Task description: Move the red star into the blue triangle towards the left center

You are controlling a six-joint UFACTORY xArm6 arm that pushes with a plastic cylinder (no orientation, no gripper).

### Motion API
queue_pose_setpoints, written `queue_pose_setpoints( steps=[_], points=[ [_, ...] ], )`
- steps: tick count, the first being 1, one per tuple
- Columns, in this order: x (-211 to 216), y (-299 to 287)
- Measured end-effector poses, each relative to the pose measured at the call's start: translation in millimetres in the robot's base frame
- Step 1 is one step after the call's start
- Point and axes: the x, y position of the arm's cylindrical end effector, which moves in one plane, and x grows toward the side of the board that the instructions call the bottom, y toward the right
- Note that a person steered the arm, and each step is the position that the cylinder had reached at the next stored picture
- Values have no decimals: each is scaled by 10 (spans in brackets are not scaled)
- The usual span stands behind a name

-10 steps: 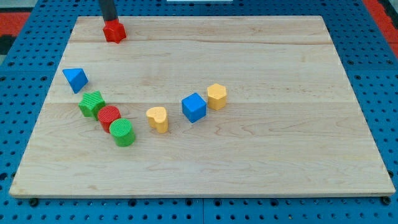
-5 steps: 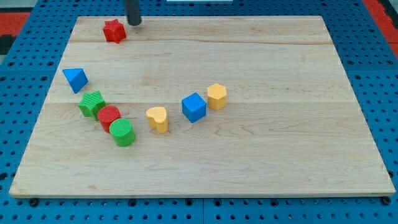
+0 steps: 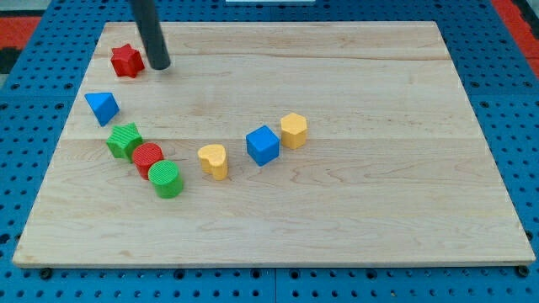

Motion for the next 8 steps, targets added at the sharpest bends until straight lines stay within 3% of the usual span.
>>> queue_pose_setpoints(
  steps=[1,2,4,6,8],
  points=[
    [-444,7],
    [-390,-528],
    [48,-977],
    [382,-1022],
    [461,-1115]
  ],
)
